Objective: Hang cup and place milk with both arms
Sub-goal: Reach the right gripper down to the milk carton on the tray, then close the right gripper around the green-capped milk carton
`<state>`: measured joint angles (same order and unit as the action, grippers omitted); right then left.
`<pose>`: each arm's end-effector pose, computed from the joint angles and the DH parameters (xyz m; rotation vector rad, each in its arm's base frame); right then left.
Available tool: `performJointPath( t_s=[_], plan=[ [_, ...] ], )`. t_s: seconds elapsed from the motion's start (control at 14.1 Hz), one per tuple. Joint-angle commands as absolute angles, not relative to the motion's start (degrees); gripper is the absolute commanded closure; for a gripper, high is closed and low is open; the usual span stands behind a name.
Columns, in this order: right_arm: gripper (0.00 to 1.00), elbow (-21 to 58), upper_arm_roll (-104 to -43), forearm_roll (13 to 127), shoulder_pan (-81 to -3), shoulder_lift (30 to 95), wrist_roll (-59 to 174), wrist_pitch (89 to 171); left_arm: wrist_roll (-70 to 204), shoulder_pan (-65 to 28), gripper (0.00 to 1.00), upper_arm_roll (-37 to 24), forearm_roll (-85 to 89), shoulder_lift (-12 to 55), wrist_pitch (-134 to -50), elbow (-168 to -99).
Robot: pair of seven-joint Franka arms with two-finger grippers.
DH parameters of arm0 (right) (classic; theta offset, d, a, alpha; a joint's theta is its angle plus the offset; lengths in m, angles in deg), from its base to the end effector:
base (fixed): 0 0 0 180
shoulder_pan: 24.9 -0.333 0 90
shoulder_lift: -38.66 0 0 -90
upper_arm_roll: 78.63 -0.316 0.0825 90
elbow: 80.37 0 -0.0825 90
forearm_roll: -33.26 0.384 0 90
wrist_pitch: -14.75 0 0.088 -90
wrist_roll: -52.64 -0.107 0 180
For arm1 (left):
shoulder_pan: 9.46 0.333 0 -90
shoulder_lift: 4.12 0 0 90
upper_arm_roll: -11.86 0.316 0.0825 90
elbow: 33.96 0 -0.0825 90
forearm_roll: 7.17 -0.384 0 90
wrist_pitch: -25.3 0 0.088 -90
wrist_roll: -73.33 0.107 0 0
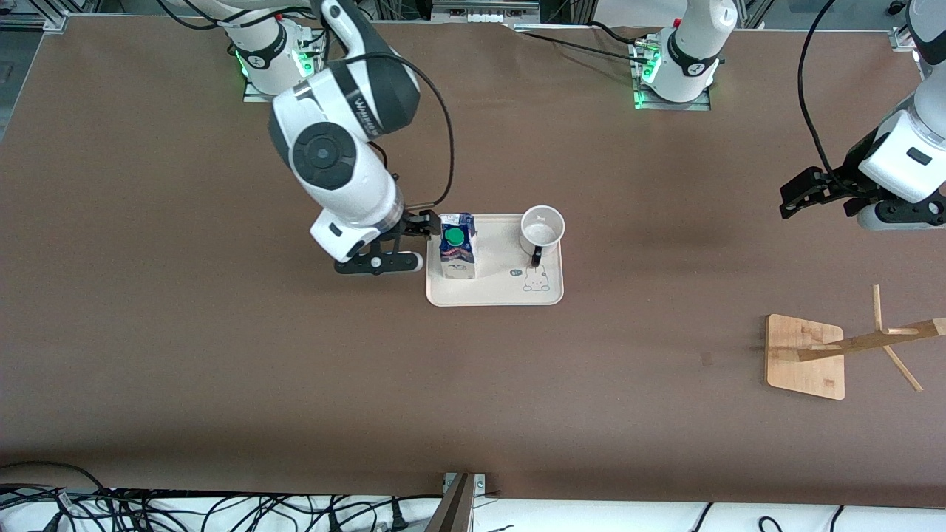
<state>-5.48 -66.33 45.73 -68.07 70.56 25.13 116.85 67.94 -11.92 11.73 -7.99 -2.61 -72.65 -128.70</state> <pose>0.5798 0.4058 0.4185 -3.0857 -0.0512 0.1671 0.5721 -0.0245 0.5826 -3.1283 -0.0737 -0.0479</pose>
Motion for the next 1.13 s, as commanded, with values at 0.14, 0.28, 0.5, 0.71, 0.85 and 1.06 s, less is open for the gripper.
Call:
performJointPath(
  t_s=[0.14, 0.28, 0.5, 0.71, 0.85, 1.06],
  plan=[
    [0.0, -12.3, -63.4, 47.2, -72.0, 74.9, 20.4, 116.2, 68.8, -11.4, 0.0, 11.4, -7.1, -1.6, -71.7, -126.8],
    [0.0, -12.5, -62.8, 48.7, -73.1, 75.8, 19.2, 116.3, 68.8, -11.4, 0.0, 11.4, -7.1, -1.6, -71.7, -126.8],
    [0.0, -15.0, -63.3, 49.2, -72.4, 78.5, 19.0, 116.2, 68.8, -11.4, 0.0, 11.4, -7.1, -1.6, -71.7, -126.8],
    [0.0, -16.3, -62.8, 50.6, -73.2, 79.5, 16.4, 116.3, 68.8, -11.4, 0.0, 11.4, -7.2, -1.6, -71.7, -126.8],
    [0.0, -16.3, -62.9, 50.8, -73.2, 79.8, 16.3, 116.3, 68.8, -11.4, 0.0, 11.4, -7.2, -1.5, -71.7, -126.8],
    [0.0, -16.3, -63.6, 50.8, -73.2, 79.9, 16.3, 116.4, 68.8, -11.4, 0.0, 11.4, -7.2, -1.5, -71.7, -126.8]
  ],
)
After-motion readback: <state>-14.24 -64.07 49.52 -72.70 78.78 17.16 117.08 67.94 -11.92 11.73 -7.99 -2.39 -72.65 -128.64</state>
